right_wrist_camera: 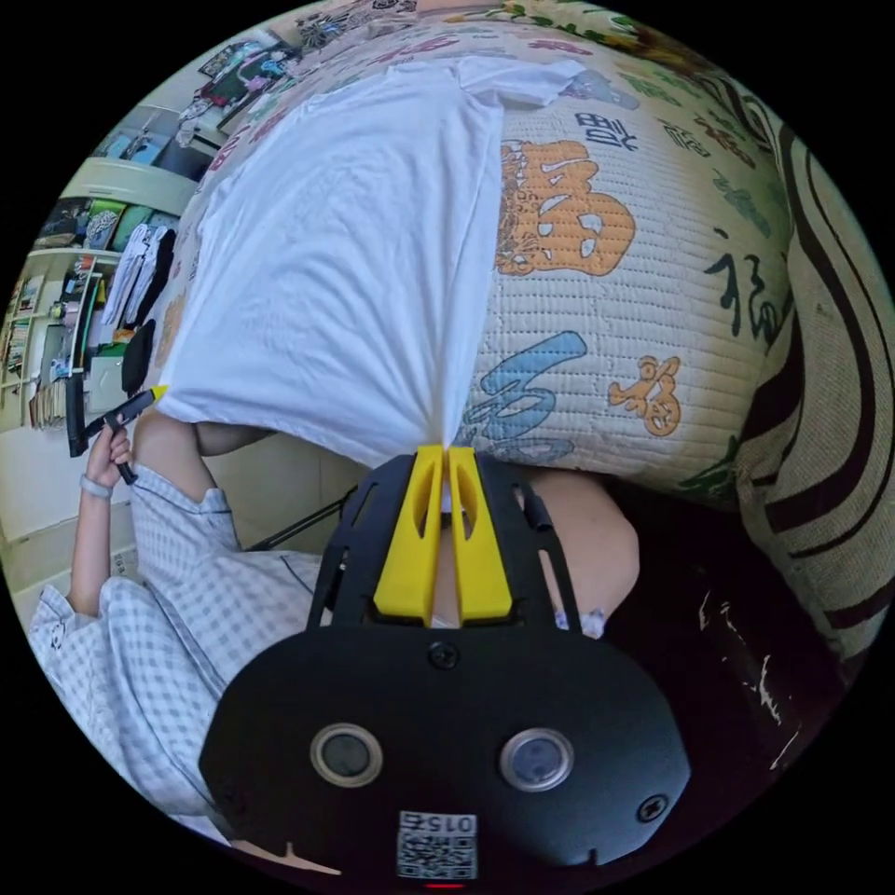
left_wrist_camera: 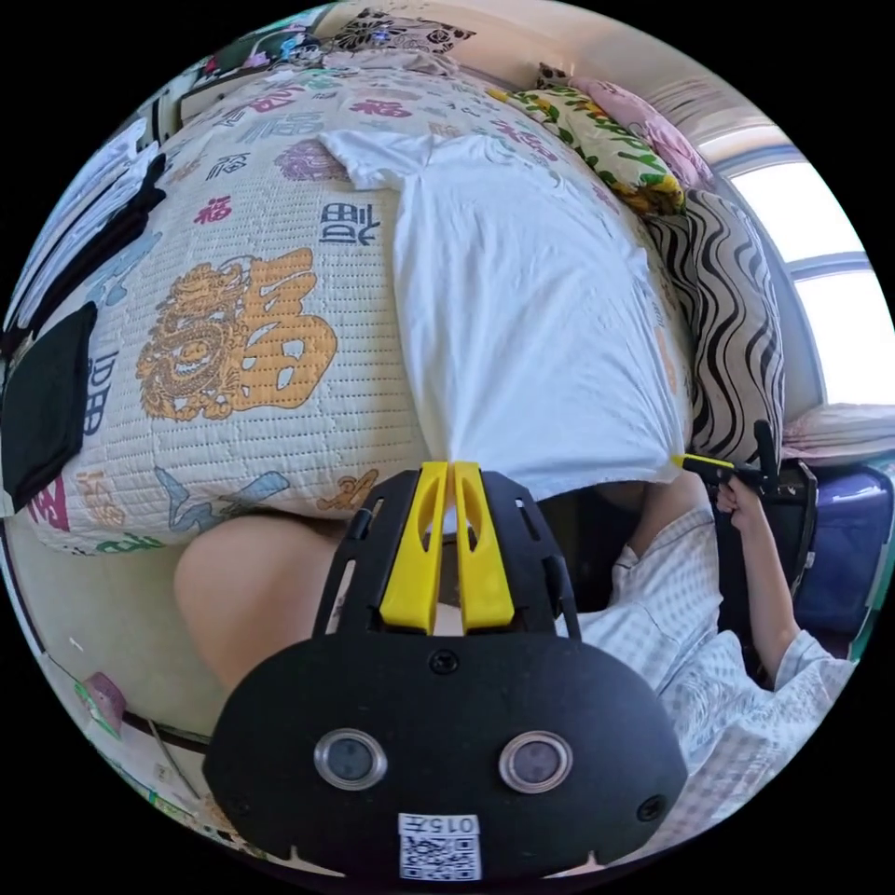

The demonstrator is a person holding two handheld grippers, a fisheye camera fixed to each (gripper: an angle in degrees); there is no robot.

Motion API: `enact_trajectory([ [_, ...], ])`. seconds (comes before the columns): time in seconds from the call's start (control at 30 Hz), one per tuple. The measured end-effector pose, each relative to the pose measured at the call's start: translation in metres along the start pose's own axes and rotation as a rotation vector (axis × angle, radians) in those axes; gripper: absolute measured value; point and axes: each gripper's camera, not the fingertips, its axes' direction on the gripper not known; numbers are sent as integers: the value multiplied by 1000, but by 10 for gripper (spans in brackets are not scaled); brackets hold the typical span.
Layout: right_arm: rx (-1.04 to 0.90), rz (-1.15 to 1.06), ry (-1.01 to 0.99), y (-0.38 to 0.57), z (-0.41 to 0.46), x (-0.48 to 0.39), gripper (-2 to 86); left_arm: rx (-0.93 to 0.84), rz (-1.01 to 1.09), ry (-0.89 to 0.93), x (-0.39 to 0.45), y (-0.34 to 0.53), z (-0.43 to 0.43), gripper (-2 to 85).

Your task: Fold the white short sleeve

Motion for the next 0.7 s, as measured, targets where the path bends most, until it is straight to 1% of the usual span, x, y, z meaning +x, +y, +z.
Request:
enact_trajectory([
  [0.03, -22, -12, 45, 3, -3, 5, -7, -17, 9, -8, 1, -3, 8, -2],
  [0.07, -25, -15, 46, 4, -5, 7, -7, -27, 10, -11, 1, -5, 12, -1],
  [0.17, -32, 16, 6, 6, -15, 21, -4, -79, -3, -55, 1, -17, 40, 3],
  [0.27, -126, 5, 49, 3, -15, 29, 3, -182, -14, -100, 0, -29, 72, 8],
  [0.33, -186, 8, 110, 7, -16, 38, 1, -209, -33, -71, -6, -33, 86, 11],
  [0.37, -173, 11, 104, 9, -20, 40, 2, -197, -40, -61, -8, -32, 86, 11],
  [0.47, -77, 54, 58, 24, -50, 55, 8, -74, -62, -30, -13, -26, 74, 14],
  [0.53, 36, 104, -19, 42, -77, 70, 9, 30, -66, -5, -15, -19, 62, 16],
  [0.57, 70, 117, -41, 47, -84, 73, 9, 54, -63, -1, -15, -18, 59, 17],
  [0.63, 213, 151, -126, 66, -113, 85, 6, 143, -39, 7, -13, -15, 49, 21],
  [0.7, 291, 177, -171, 74, -132, 93, 5, 207, -16, 15, -9, -18, 42, 25],
])
